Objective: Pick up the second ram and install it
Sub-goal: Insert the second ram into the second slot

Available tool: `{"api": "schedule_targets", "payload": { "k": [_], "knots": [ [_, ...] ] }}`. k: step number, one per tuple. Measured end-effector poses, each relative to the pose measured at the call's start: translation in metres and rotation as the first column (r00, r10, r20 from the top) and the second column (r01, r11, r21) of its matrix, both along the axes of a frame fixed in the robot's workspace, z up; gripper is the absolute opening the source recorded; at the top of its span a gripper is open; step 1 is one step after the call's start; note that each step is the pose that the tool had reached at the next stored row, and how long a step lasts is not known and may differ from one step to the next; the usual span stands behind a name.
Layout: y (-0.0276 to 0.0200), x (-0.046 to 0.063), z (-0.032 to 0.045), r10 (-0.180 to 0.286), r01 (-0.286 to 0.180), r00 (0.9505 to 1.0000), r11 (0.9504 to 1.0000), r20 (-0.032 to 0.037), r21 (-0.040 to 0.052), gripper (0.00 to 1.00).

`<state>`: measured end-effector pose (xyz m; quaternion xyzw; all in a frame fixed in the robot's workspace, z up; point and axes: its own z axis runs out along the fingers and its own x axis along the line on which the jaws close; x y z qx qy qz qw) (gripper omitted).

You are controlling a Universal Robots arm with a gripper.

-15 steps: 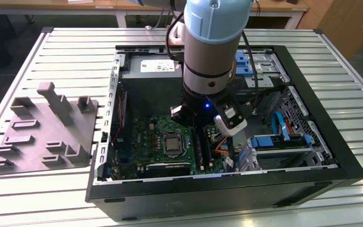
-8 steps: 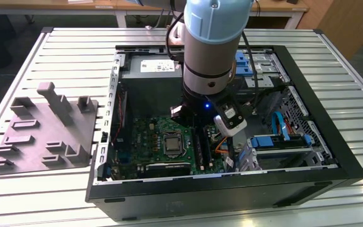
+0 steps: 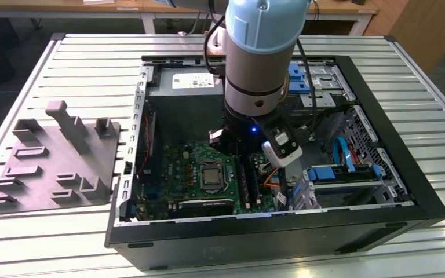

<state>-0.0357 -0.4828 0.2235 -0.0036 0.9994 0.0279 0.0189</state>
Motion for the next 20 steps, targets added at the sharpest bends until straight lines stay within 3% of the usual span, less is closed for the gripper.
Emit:
{"api": "schedule_targets", "payload": {
  "k": [4, 11, 20],
  "knots": [
    [0.0, 0.0, 0.0009, 0.0, 0.0, 1.0, 1.0, 0.0, 0.0063, 0.11],
    [-0.002, 0.0, 0.0011, 0.0, 0.0, 1.0, 1.0, 0.0, 0.0066, 0.11],
    [-0.0025, 0.0, 0.0017, 0.0, 0.0, 1.0, 0.9999, 0.0, 0.0134, 0.11]
  ]
}}
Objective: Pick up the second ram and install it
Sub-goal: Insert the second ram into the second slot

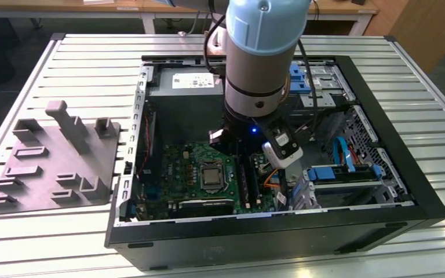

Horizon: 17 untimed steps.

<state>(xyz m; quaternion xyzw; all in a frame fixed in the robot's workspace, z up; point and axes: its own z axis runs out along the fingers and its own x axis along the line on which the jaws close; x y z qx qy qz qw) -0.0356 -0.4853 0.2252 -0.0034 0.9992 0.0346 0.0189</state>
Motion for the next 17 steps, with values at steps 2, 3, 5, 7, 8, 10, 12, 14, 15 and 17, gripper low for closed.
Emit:
{"api": "schedule_targets", "payload": {
  "k": [2, 3, 5, 7, 8, 10, 12, 14, 15, 17],
  "knots": [
    [-0.0003, 0.0001, 0.0, -0.002, 0.002, 1.0, 1.0, -0.0001, 0.0003, 0.11],
    [-0.0005, 0.0002, 0.0, -0.004, 0.004, 1.0, 1.0, -0.0001, 0.0003, 0.11],
    [-0.001, 0.0003, 0.0, -0.008, 0.008, 1.0, 1.0, -0.0001, 0.0003, 0.11],
    [-0.0013, 0.0004, 0.0, -0.013, 0.013, 0.9999, 0.9999, 0.0, 0.0005, 0.11],
    [-0.0014, 0.0004, 0.0, -0.015, 0.015, 0.9999, 0.9999, 0.0, 0.0005, 0.11],
    [-0.0016, 0.0005, 0.0, -0.018, 0.018, 0.9998, 0.9998, 0.0, 0.0004, 0.11],
    [-0.0016, 0.0005, 0.0, -0.019, 0.019, 0.9998, 0.9998, -0.0001, 0.0003, 0.11],
    [-0.0017, 0.0005, 0.0, -0.02, 0.02, 0.9998, 0.9998, 0.0, 0.0003, 0.11],
    [-0.0018, 0.0007, 0.0, -0.022, 0.022, 0.9998, 0.9998, -0.0001, 0.0003, 0.11],
    [-0.002, 0.0008, 0.0, -0.025, 0.025, 0.9997, 0.9997, -0.0001, 0.0004, 0.11]
  ]
}}
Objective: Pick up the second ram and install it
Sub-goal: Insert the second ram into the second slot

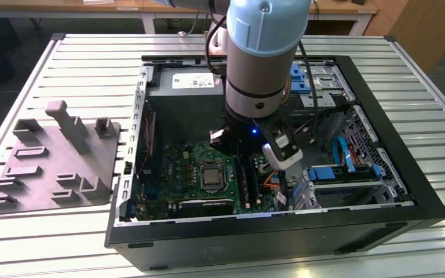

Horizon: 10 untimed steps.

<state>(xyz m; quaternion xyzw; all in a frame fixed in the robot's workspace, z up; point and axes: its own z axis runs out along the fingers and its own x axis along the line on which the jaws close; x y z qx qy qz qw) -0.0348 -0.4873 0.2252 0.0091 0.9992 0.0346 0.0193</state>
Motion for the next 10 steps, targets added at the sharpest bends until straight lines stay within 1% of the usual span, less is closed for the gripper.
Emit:
{"api": "schedule_targets", "payload": {
  "k": [10],
  "knots": [
    [-0.0002, 0.0, -0.0013, -0.002, 0.002, 1.0, 1.0, 0.0, -0.0003, 0.11]
  ]
}}
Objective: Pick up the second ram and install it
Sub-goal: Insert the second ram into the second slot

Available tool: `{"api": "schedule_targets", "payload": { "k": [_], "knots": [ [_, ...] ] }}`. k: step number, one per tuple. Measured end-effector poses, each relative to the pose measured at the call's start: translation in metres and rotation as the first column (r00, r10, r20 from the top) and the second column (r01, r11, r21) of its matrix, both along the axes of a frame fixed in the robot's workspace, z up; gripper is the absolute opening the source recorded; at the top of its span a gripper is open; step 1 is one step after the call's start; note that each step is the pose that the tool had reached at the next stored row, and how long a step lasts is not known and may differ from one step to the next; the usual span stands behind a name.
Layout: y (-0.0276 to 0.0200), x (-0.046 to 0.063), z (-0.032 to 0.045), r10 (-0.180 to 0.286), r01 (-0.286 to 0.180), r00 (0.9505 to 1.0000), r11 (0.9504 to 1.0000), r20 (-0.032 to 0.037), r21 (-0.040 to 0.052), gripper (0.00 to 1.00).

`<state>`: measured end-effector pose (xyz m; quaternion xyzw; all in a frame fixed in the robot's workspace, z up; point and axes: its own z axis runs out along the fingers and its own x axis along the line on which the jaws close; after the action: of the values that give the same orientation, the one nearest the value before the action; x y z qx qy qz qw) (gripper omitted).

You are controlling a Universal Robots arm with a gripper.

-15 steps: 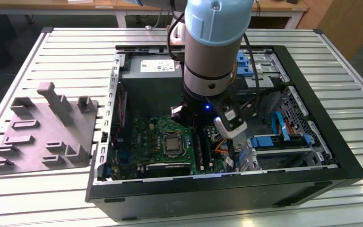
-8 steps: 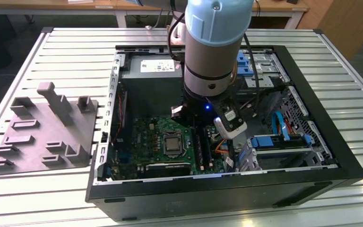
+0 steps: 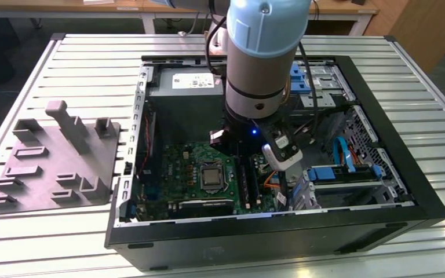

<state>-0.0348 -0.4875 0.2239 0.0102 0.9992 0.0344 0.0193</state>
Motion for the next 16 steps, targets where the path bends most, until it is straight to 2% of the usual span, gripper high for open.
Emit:
{"api": "schedule_targets", "payload": {
  "k": [16],
  "knots": [
    [0.0008, 0.0, -0.001, 0.0, 0.0, 1.0, 1.0, 0.0, -0.0001, 0.11]
  ]
}}
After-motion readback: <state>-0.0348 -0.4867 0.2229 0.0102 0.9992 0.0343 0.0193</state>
